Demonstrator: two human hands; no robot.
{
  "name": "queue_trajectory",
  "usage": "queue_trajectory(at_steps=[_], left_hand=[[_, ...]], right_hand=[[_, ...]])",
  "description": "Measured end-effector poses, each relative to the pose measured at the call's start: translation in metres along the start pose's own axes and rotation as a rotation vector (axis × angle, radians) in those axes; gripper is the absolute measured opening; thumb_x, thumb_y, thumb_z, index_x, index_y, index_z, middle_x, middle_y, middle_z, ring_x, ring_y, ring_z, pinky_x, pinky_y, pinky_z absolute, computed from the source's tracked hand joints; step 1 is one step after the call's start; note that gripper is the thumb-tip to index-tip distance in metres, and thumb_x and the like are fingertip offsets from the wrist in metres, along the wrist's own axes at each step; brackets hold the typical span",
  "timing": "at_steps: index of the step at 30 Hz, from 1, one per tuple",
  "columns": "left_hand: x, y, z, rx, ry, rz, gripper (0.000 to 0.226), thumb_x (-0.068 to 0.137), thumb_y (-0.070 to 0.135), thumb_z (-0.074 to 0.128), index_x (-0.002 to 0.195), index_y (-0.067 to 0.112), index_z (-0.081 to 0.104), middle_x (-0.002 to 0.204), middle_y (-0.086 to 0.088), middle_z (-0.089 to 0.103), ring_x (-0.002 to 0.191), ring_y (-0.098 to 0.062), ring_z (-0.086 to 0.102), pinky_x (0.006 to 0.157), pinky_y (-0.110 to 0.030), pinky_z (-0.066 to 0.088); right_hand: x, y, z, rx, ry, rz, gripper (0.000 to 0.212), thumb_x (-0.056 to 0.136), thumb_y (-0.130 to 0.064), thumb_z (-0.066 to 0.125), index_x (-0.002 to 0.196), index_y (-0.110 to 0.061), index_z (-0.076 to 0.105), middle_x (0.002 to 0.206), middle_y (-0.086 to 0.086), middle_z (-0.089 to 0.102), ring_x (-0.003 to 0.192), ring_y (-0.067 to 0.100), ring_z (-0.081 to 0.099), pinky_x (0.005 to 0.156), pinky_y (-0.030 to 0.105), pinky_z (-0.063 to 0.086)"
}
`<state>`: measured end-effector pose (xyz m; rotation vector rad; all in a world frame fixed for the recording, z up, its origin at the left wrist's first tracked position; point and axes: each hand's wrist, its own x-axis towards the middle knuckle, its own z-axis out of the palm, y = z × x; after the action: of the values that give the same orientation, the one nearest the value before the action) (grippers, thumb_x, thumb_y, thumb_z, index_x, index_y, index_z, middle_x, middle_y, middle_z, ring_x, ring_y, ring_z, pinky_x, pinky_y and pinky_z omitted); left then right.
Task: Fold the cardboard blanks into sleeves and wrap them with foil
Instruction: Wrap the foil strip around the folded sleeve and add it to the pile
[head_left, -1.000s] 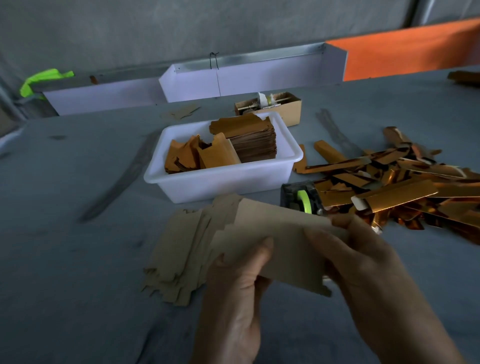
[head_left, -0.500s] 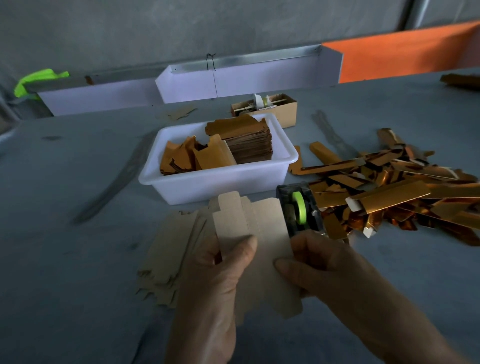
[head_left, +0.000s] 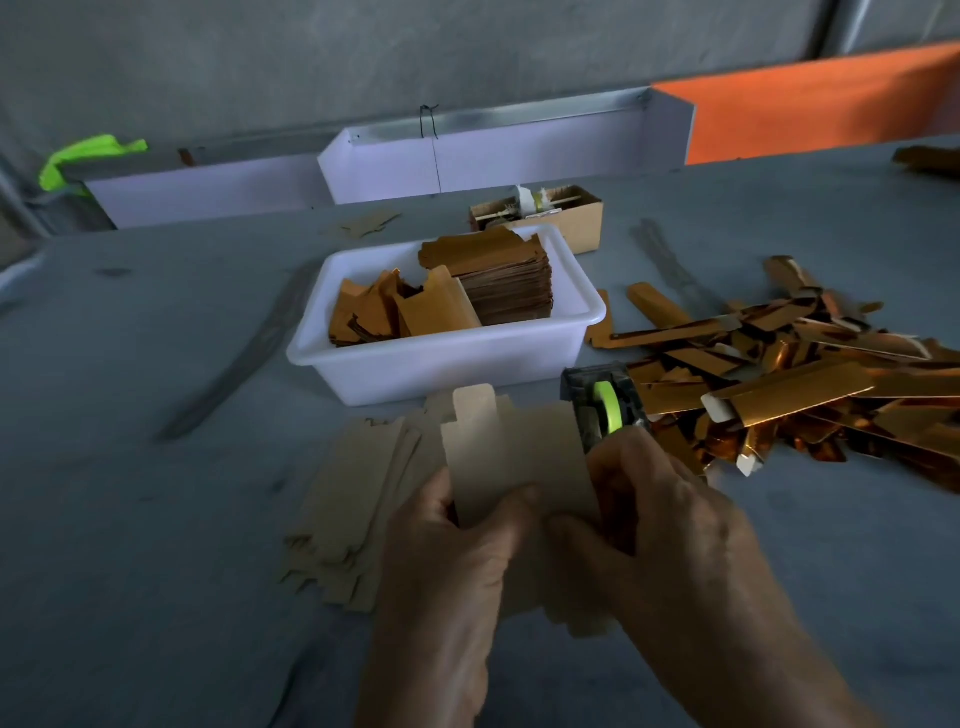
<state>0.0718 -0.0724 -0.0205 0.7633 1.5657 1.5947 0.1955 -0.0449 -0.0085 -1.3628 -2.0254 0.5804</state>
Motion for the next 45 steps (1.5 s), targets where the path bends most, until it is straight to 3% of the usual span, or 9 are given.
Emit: queue_trajectory(at_steps=[8,13,18,25,29,34,40,43,45], left_hand=[[-0.001,-0.002,0.0,0.059,-0.008,0.033,0.027,0.074,0.007,0.071,0.078,0.033,0.074,0.062,-0.001,0.07,0.05,-0.008,0.064,0.042,-0.021,0.048],[-0.002,-0.006,0.0,0.155,-0.013,0.113,0.012,0.069,0.025,0.074,0.077,0.035,0.072,0.062,0.0,0.069,0.055,-0.012,0.065,0.048,-0.029,0.051],[-0.003,-0.012,0.002,0.315,0.034,0.236,0.008,0.068,0.029,0.071,0.075,0.025,0.069,0.057,0.0,0.062,0.052,-0.018,0.059,0.052,-0.041,0.051],[-0.008,-0.007,0.004,0.299,-0.063,0.2,0.016,0.06,0.034,0.063,0.075,0.03,0.069,0.057,0.005,0.066,0.05,-0.006,0.059,0.048,-0.026,0.047],[-0.008,-0.003,0.003,0.241,-0.071,0.19,0.019,0.061,0.035,0.067,0.079,0.033,0.071,0.061,0.004,0.07,0.053,-0.004,0.062,0.048,-0.02,0.048],[-0.01,0.0,0.005,0.187,-0.096,0.175,0.021,0.061,0.031,0.069,0.082,0.033,0.072,0.061,0.005,0.07,0.051,0.0,0.062,0.045,-0.014,0.044],[-0.01,-0.004,0.008,0.247,-0.074,0.183,0.021,0.061,0.034,0.069,0.081,0.032,0.071,0.064,0.005,0.07,0.056,-0.005,0.065,0.049,-0.022,0.049],[-0.014,-0.003,0.012,0.254,-0.082,0.171,0.022,0.067,0.044,0.071,0.076,0.025,0.069,0.063,-0.006,0.067,0.059,-0.025,0.066,0.051,-0.047,0.054],[-0.013,-0.003,0.01,0.261,-0.101,0.178,0.019,0.075,0.042,0.073,0.072,0.024,0.069,0.057,-0.004,0.064,0.053,-0.018,0.062,0.047,-0.036,0.052]], right_hand=[[-0.004,-0.007,0.012,0.221,-0.116,-0.039,0.027,0.076,-0.043,0.057,0.093,-0.045,0.036,0.077,-0.012,0.062,0.069,0.0,0.063,0.064,0.022,0.055],[-0.005,-0.004,0.012,0.257,-0.153,-0.114,0.025,0.078,-0.032,0.063,0.094,-0.043,0.047,0.08,-0.016,0.058,0.077,-0.002,0.059,0.063,0.013,0.05],[-0.001,0.0,0.006,0.369,-0.308,-0.048,0.012,0.092,-0.014,0.048,0.098,-0.019,0.057,0.081,-0.003,0.067,0.074,0.009,0.068,0.066,0.026,0.057],[0.003,0.005,-0.014,0.699,-0.304,0.169,0.042,0.074,-0.054,0.048,0.092,-0.021,0.066,0.072,0.003,0.069,0.064,0.014,0.068,0.056,0.025,0.056],[0.006,0.015,-0.016,0.558,-0.156,0.196,0.007,0.077,-0.033,0.064,0.081,-0.027,0.066,0.069,-0.007,0.069,0.058,0.004,0.063,0.05,0.017,0.05],[0.005,0.019,-0.014,0.473,-0.121,0.215,0.014,0.067,-0.039,0.066,0.074,-0.029,0.062,0.065,-0.01,0.064,0.05,0.003,0.054,0.048,0.021,0.041],[0.004,0.011,-0.006,0.558,-0.099,0.201,0.03,0.065,-0.04,0.069,0.083,-0.021,0.054,0.063,-0.007,0.064,0.044,0.008,0.056,0.044,0.018,0.043],[0.001,0.003,-0.006,0.693,-0.144,0.146,0.041,0.066,-0.051,0.061,0.084,-0.014,0.053,0.06,0.006,0.064,0.049,0.016,0.062,0.049,0.023,0.05],[0.0,-0.001,-0.009,0.751,-0.167,0.142,0.047,0.066,-0.055,0.053,0.084,-0.012,0.055,0.061,0.007,0.064,0.053,0.016,0.064,0.053,0.022,0.052]])
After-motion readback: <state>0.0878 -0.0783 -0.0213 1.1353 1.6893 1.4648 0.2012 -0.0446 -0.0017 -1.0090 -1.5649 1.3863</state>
